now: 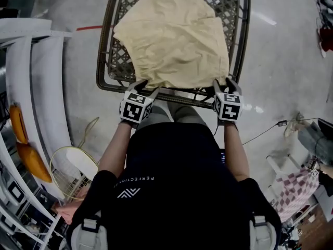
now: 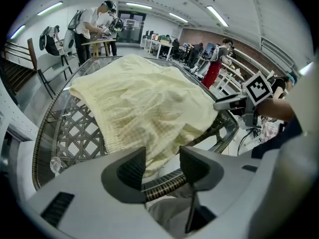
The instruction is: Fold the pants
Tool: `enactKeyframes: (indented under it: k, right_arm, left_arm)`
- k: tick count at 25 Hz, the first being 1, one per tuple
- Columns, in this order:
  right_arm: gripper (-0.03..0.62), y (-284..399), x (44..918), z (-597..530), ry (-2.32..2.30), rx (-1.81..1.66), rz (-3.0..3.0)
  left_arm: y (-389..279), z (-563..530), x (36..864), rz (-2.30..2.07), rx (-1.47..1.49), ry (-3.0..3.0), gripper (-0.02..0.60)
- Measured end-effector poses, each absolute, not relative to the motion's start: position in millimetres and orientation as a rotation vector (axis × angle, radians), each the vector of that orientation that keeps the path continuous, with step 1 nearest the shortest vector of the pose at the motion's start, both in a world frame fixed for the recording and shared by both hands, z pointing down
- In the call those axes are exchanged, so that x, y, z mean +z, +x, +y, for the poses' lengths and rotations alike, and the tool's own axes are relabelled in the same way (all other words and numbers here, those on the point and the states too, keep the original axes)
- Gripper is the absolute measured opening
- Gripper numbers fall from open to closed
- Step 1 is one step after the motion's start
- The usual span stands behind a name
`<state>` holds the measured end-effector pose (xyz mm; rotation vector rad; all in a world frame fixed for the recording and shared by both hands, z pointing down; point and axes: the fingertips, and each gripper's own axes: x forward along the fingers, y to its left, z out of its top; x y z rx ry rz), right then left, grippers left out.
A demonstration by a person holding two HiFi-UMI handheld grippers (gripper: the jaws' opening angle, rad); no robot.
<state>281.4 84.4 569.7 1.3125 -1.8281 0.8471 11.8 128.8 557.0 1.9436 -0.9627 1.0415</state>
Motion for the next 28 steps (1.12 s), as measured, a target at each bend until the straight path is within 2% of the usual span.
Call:
enactKeyframes:
  k: [4, 9, 19, 24, 28]
  right_arm:
    - [0.195, 283.7, 569.4, 84.8, 1.320, 0.833, -1.821]
    - [0.190, 284.5, 570.2, 86.8, 1.303, 0.817, -1.797]
    - [0.153, 284.9, 569.7, 85.4, 1.317, 0.768, -1.790]
    - [0.094, 279.6, 568.8, 92.5, 1.311, 0.747, -1.783]
    - [0.064, 278.6, 567.2, 92.9, 1.314, 0.780, -1.798]
  left_arm:
    - [12.1, 135.7, 562.9, -0.925, 1.091, 1.961, 0.233]
    - [8.0, 137.2, 565.2, -0.937, 1.144, 1.954, 0.231]
    - [1.6, 131.4, 569.2, -1.019, 1.215, 1.933, 0.154]
    - [1.3, 133.2, 567.7, -1.035, 1.223, 1.920, 0.047]
    - [0.9, 132.7, 567.7, -1.029, 1.199, 1.917, 0.029]
